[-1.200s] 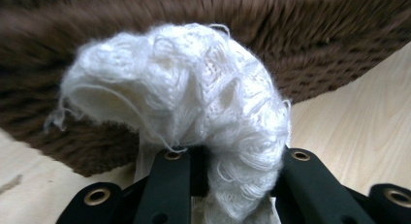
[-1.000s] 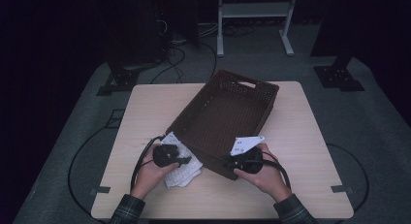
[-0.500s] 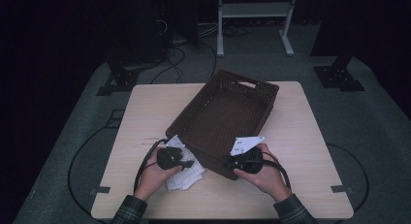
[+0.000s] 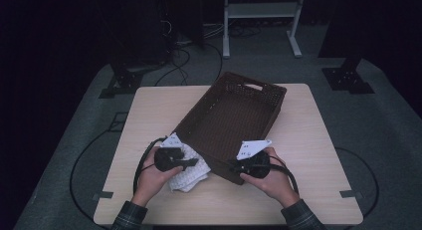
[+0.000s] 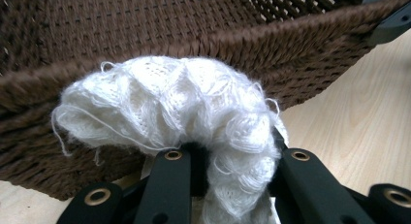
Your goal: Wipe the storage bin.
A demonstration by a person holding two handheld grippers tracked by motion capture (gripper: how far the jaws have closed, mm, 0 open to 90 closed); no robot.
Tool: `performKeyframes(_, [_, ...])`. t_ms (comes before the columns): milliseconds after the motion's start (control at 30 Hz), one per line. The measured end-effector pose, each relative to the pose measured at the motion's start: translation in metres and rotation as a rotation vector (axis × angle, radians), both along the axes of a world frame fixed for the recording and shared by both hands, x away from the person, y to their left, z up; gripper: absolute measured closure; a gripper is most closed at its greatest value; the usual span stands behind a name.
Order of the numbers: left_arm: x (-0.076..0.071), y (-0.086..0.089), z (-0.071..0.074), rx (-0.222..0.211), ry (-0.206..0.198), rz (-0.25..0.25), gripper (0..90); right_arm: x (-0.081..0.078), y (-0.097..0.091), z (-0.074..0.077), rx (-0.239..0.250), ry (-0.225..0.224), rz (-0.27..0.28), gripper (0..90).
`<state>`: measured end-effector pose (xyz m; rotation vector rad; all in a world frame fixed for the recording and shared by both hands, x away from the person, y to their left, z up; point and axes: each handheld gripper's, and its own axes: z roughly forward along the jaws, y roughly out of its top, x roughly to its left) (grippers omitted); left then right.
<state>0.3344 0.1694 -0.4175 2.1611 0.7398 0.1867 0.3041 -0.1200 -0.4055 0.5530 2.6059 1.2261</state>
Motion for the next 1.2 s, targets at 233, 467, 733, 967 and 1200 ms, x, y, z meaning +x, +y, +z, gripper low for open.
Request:
performKeyframes(233, [-0.005,0.004,0.016,-0.027,-0.042,0.005,73.0,0.0,0.0,0.0,0.0,0.0,0.0,79.6])
performKeyframes(467, [-0.007,0.004,0.022,-0.051,-0.056,0.002,72.9,0.0,0.0,0.0,-0.002,0.0,0.002,79.5])
performKeyframes(733, [-0.003,-0.005,0.002,-0.007,-0.005,-0.011,73.0,0.0,0.0,0.0,-0.002,-0.001,0.001,79.5])
performKeyframes(967, [0.0,-0.02,-0.02,0.072,0.028,-0.032,72.9,0.0,0.0,0.0,-0.002,-0.002,0.002,79.5])
performKeyframes(1200, [0.003,-0.025,-0.032,0.114,0.05,-0.04,73.2,0.0,0.0,0.0,-0.002,-0.002,0.003,79.5])
